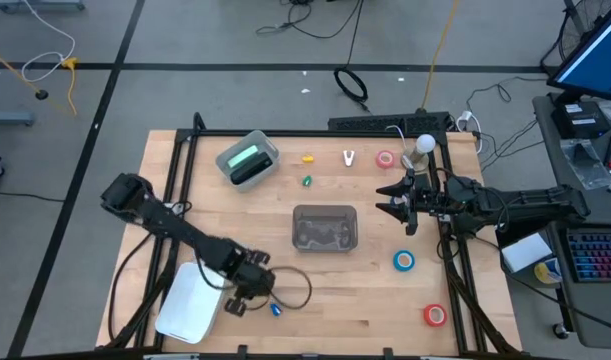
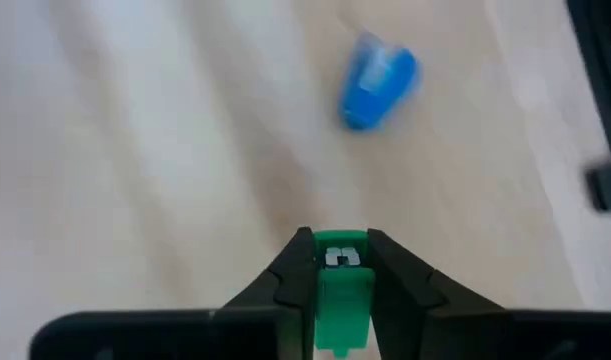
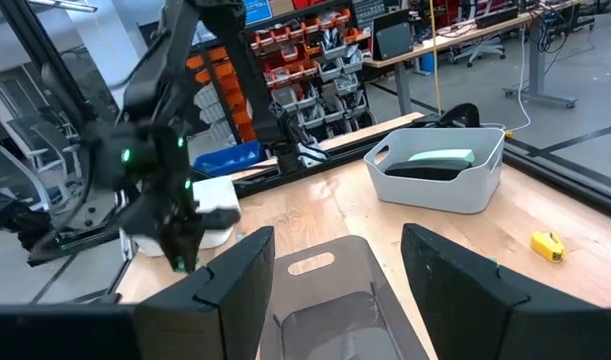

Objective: Pick and place Stapler, Stapler remover, tape
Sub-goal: Put the bottom green stapler into the gray bin

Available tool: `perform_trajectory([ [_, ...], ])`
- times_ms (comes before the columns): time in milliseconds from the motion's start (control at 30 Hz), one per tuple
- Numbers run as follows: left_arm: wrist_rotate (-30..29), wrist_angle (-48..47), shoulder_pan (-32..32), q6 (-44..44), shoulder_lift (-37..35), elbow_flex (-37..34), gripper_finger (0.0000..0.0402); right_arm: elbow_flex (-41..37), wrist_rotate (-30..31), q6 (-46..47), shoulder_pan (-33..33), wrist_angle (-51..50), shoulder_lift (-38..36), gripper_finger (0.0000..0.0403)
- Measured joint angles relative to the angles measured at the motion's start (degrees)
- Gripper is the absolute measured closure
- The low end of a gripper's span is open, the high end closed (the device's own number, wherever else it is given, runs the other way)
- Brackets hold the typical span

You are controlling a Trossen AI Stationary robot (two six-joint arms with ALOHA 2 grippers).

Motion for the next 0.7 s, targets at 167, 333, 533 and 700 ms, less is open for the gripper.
perform_trajectory([
  [167, -11.40, 0.35, 6.86, -2.39, -7.49, 0.11, 0.0331, 0.00, 0.00, -0.34, -0.01, 0.00, 0.01, 0.0191],
  [333, -23.92, 0.77, 15.90, 1.35, -14.66, 0.11, 0.0327, 0.00, 0.00, -0.34, 0.00, 0.00, 0.01, 0.0191],
  [533, -35.15, 1.74, 29.41, 11.95, -18.76, 0.21, 0.0332, 0.00, -0.02, -0.21, 0.00, 0.00, 0.01, 0.0190],
  [700, -35.02, -0.37, 41.39, 15.61, -17.73, 0.24, 0.0324, 0.00, -0.02, 0.31, 0.00, 0.00, 0.02, 0.0190],
])
